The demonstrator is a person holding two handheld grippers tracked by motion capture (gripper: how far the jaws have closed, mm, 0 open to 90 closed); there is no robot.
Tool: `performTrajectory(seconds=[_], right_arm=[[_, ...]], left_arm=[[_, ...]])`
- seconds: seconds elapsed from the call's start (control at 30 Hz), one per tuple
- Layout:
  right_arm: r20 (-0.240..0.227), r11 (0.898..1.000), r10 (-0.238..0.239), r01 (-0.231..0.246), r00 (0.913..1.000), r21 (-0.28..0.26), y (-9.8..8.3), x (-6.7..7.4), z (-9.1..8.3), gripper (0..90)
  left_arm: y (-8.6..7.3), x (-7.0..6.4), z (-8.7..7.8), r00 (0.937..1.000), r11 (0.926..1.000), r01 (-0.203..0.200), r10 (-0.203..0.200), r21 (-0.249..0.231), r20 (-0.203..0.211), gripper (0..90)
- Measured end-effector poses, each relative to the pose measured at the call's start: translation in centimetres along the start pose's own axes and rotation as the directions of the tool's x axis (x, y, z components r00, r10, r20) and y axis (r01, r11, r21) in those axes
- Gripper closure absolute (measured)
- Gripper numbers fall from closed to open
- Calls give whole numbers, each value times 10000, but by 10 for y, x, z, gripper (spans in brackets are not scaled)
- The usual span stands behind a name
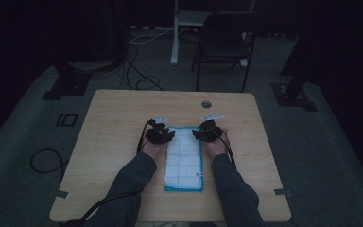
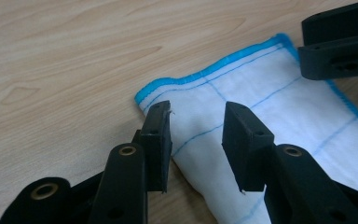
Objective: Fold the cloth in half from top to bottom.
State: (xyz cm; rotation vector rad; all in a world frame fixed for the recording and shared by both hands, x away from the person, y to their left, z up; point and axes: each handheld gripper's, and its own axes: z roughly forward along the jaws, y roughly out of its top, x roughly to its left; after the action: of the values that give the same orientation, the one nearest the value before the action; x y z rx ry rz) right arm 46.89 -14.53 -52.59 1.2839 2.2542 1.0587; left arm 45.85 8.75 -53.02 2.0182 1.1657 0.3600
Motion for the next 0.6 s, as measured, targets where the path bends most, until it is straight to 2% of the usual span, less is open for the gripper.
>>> performTrajectory(seconds=[0.07, 0.13, 0.2, 0.43, 0.6], right_arm=[[4, 10000, -33, 33, 10000, 78, 1, 2, 4, 500], [92, 9999, -16, 14, 10000, 167, 1, 3, 8, 481], [144, 9996, 121, -125, 9998, 267, 0, 2, 12, 458], [215, 9980, 434, -444, 9988, 456, 1, -2, 20, 412], [295, 9984, 224, -239, 9993, 520, 2, 1, 22, 416]], left_arm=[[1, -1, 4, 9997, 9997, -185, 188, 167, -166, 614], [2, -1, 7, 9995, 9997, -150, 156, 210, -281, 611], [3, 1, 9, 9990, 9997, -6, 16, 227, -458, 607], [5, 10, 15, 9952, 9970, 767, -756, 144, -615, 569], [6, 8, 18, 9954, 9981, 600, -590, 110, -757, 535]])
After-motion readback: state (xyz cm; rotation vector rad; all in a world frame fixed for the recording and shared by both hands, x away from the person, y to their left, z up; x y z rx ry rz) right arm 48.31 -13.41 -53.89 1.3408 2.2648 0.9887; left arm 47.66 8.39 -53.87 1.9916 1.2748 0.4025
